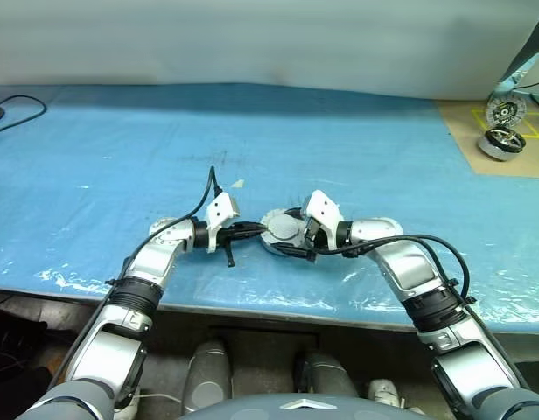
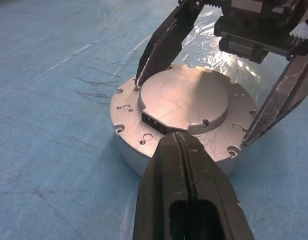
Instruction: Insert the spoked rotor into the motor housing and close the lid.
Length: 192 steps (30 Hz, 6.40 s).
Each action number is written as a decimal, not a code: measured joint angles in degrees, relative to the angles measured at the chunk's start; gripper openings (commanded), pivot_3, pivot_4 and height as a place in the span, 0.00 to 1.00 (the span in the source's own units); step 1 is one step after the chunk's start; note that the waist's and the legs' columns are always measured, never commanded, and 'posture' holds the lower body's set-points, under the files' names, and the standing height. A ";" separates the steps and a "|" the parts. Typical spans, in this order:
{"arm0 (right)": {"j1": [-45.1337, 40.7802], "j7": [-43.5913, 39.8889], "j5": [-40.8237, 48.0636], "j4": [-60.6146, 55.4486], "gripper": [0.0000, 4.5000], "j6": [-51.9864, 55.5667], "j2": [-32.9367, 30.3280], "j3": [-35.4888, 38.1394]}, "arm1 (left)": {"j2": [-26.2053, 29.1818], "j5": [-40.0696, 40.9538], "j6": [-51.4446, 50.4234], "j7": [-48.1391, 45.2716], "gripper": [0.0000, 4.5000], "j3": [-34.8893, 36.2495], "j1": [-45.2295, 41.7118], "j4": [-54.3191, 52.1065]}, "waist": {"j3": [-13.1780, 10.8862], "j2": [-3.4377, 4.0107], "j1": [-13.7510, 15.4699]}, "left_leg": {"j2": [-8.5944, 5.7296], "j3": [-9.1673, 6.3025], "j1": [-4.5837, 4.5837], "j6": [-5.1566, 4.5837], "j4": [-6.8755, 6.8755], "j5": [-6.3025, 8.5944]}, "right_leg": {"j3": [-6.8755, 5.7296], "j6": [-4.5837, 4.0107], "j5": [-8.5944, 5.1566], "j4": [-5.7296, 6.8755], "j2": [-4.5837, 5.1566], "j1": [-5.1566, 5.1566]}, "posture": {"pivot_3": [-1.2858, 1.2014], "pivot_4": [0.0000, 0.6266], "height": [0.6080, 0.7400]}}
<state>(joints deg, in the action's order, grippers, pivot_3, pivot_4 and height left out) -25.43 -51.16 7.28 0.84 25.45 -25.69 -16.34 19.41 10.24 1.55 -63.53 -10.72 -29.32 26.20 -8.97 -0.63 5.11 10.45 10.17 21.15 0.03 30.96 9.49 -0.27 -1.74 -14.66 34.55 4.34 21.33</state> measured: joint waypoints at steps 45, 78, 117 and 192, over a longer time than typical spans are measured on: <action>10.12 16.14 38.13 -4.79 0.99 40.05 7.92 31.21 | 1.01 -0.09 -0.06 -3.98 0.00 -0.02 -1.34 0.61 | -0.08 0.19 0.44 | -0.01 0.04 0.92 0.24 -0.01 -0.16 | -0.07 -0.01 0.00 0.10 -0.03 0.98 | 0.52 0.24 1.00; 5.06 19.74 34.51 -0.59 0.37 32.12 14.64 25.71 | 2.71 0.00 -1.51 -4.65 0.00 1.04 -1.66 2.06 | -0.08 0.21 0.25 | -0.02 0.04 0.84 0.27 -0.03 -0.17 | -0.05 0.00 0.00 0.14 -0.02 0.95 | 0.52 0.24 1.00; 3.53 35.10 49.35 4.42 0.26 36.88 22.42 39.34 | 2.91 38.47 -50.37 11.82 0.36 31.00 -5.09 -12.28 | -0.24 0.33 -0.79 | -0.10 -0.09 1.94 0.29 0.12 -0.20 | -0.33 0.18 0.15 0.23 -0.05 1.75 | 0.52 0.24 1.00; -9.23 58.13 79.91 0.69 0.26 30.32 17.08 32.49 | -24.41 61.29 -51.87 36.32 0.55 32.36 -6.52 -6.40 | -0.29 0.33 0.46 | -0.32 -1.54 2.82 0.32 1.38 -0.21 | -1.16 0.87 0.56 0.45 -0.02 1.47 | 0.52 0.24 1.00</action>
<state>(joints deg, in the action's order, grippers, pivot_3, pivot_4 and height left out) -34.66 6.97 87.20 1.53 55.77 -8.61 16.16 -5.01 71.53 -50.32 -27.21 21.64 -35.83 19.80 -9.26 -0.30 5.57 10.13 8.63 23.97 0.36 32.34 9.28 -1.43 -0.87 -14.10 35.00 4.33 22.80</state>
